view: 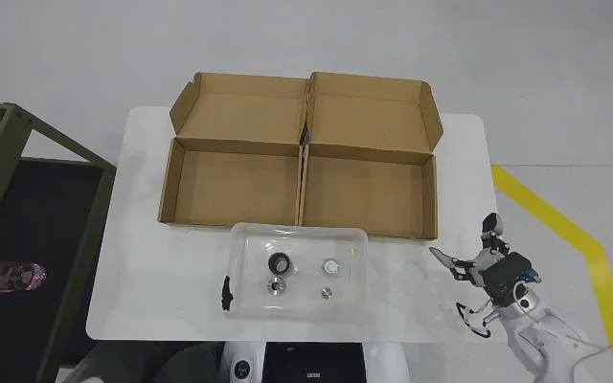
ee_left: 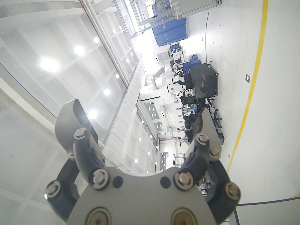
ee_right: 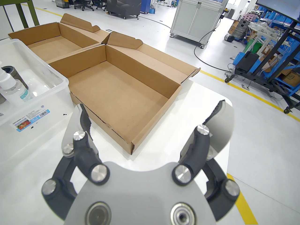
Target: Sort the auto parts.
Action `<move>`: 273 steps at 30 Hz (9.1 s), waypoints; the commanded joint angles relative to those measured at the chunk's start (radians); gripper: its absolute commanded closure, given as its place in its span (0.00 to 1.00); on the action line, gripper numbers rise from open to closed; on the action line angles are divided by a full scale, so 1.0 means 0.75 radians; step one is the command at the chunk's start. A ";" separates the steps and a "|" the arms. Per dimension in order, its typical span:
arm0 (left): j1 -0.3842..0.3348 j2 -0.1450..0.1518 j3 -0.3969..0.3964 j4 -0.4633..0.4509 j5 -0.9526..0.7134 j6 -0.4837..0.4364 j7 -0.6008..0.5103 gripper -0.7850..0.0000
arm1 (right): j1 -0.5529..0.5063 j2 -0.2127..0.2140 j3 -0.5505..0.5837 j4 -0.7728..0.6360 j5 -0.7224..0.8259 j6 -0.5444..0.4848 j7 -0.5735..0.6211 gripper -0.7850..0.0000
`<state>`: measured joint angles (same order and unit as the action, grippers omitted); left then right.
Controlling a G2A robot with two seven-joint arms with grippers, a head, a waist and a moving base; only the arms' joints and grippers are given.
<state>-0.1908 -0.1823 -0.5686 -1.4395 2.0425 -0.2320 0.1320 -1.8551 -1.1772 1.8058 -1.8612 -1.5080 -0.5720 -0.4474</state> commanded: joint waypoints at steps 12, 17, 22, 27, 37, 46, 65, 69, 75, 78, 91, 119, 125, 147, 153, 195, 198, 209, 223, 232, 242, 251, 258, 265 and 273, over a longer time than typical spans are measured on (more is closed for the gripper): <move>0.000 0.000 0.000 0.000 0.000 0.000 0.000 0.00 | 0.000 0.000 0.000 0.000 0.000 0.000 0.000 0.00; 0.000 0.000 0.000 0.000 0.000 0.000 0.000 0.00 | 0.000 0.000 0.000 0.000 0.000 0.000 0.000 0.00; 0.000 0.000 0.000 0.000 0.000 0.000 0.000 0.00 | 0.000 0.000 0.000 0.000 0.000 0.000 0.000 0.00; 0.000 0.000 0.000 0.000 0.000 0.000 0.000 0.00 | 0.000 0.000 0.000 0.000 0.000 0.000 0.000 0.00; 0.000 0.000 0.000 0.000 0.000 0.000 0.000 0.00 | 0.000 0.000 0.000 0.000 0.000 0.000 0.000 0.00; 0.000 0.000 0.000 0.000 0.000 0.000 0.000 0.00 | 0.032 0.006 -0.053 -0.022 -0.008 -0.085 0.090 0.00; 0.000 0.000 0.000 0.000 0.000 0.000 0.000 0.00 | 0.170 0.032 -0.290 -0.236 0.042 -0.421 0.438 0.00; 0.000 0.000 0.000 0.000 0.000 0.000 0.000 0.00 | 0.210 0.034 -0.368 -0.242 0.064 -0.449 0.534 0.00; 0.000 0.000 0.000 0.000 0.000 0.000 0.000 0.00 | 0.279 0.035 -0.486 -0.253 0.077 -0.468 0.669 0.00; 0.000 0.000 0.000 0.000 0.000 0.000 0.000 0.00 | 0.309 0.036 -0.537 -0.253 0.077 -0.471 0.715 0.00; 0.000 0.000 0.000 0.000 0.000 0.000 0.000 0.00 | 0.406 0.041 -0.697 -0.194 0.078 -0.489 0.871 0.00; 0.000 0.000 0.000 0.000 0.000 0.000 0.000 0.00 | 0.533 0.055 -0.848 -0.122 -0.028 -0.359 1.002 0.55; 0.000 0.000 0.000 0.000 0.000 0.000 0.000 0.00 | 0.544 0.059 -0.866 -0.119 -0.055 -0.349 1.001 0.76; 0.000 0.000 0.000 0.000 0.000 0.000 0.000 0.00 | 0.565 0.083 -0.804 -0.222 0.120 -0.414 0.718 1.00; 0.000 0.000 0.000 0.000 0.000 0.000 0.000 0.00 | 0.597 0.084 -0.793 -0.231 0.170 -0.395 0.640 1.00; 0.000 0.000 0.000 0.000 0.000 0.000 0.000 0.00 | 1.216 -0.009 -1.022 0.507 0.379 -0.076 0.607 1.00; 0.000 0.000 0.000 0.000 0.000 0.000 0.000 0.00 | 1.259 -0.024 -1.062 0.574 0.356 -0.049 0.591 1.00; 0.000 0.000 0.000 0.000 0.000 0.000 0.000 0.00 | 1.362 -0.067 -1.158 0.777 0.329 -0.007 0.557 1.00; 0.000 0.000 0.000 0.000 0.000 0.000 0.000 0.00 | 1.398 -0.085 -1.171 0.873 0.316 -0.031 0.557 0.15; 0.000 0.000 0.000 0.000 0.000 0.000 0.000 0.00 | 1.331 -0.047 -1.056 0.696 0.283 -0.087 0.605 0.00; 0.000 0.000 0.000 0.000 0.000 0.000 0.000 0.00 | 1.212 0.003 -0.900 0.370 0.415 -0.241 0.907 0.00; 0.000 0.000 0.000 0.000 0.000 0.000 0.000 0.00 | 1.055 0.039 -0.830 0.088 0.531 -0.300 1.178 0.00; 0.000 0.000 0.000 0.000 0.000 0.000 0.000 0.00 | 0.913 0.066 -0.814 -0.097 0.498 -0.375 1.276 0.00; 0.000 0.000 0.000 0.000 0.000 0.000 0.000 0.00 | 0.806 0.087 -0.812 -0.208 0.400 -0.404 1.327 0.00; 0.000 0.000 0.000 0.000 0.000 0.000 0.000 0.00 | 0.736 0.103 -0.858 -0.245 0.265 -0.435 1.361 0.00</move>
<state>-0.1908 -0.1823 -0.5686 -1.4395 2.0425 -0.2320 0.1320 -1.2998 -1.1013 1.1650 -2.0429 -1.3050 -0.8939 0.5727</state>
